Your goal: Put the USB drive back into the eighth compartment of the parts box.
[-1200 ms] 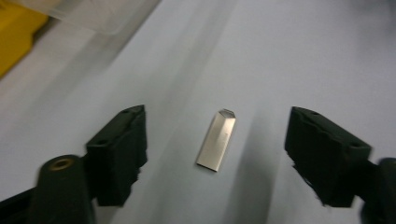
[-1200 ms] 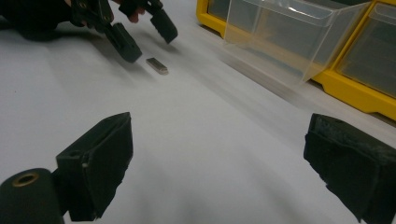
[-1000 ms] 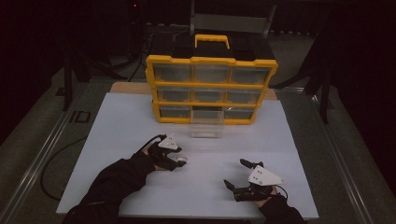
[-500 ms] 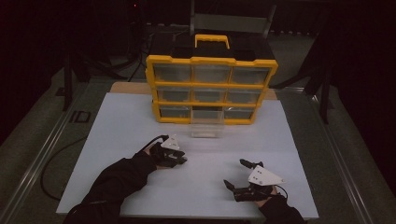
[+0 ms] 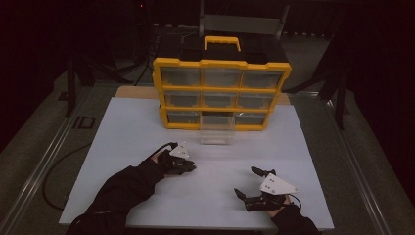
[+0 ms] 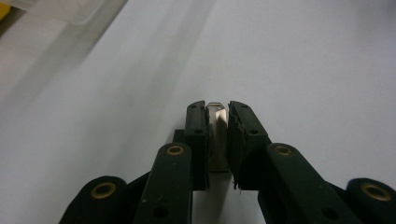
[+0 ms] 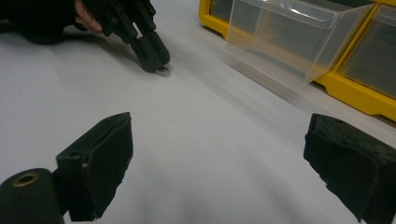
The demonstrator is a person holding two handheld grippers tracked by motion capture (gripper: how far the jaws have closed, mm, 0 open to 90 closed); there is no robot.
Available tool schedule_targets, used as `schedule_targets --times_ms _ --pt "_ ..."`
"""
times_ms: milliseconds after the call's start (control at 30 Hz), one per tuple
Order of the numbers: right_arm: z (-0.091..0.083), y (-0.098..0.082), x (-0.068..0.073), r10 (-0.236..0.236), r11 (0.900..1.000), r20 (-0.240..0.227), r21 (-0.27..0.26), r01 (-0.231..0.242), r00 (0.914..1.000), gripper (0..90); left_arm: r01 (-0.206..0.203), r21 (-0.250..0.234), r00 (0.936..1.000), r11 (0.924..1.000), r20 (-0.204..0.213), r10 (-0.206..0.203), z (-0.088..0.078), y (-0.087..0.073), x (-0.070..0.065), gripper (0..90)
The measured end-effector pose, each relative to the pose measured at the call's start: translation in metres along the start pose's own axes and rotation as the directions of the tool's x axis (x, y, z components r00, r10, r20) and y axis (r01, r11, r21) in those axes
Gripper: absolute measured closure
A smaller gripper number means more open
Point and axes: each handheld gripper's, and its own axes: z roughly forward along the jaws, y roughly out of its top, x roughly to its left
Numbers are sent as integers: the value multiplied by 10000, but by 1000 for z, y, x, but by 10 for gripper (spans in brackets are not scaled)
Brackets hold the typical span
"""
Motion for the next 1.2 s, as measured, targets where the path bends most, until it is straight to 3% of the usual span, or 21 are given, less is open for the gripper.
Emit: schedule_targets --times_ms 567,833,1200 --pt "0 0 0 44 10000 40 -47 -44 10000 86 -20 -406 10000 9992 29 22 -26 21 0 797" --pt "0 1 0 54 10000 38 -72 -53 10000 86 -232 -543 9997 9983 14 233 -34 32 1 797" --pt "0 1 0 76 9999 32 -98 -76 10000 86 -243 -720 9996 9971 -126 235 -48 48 9 797"
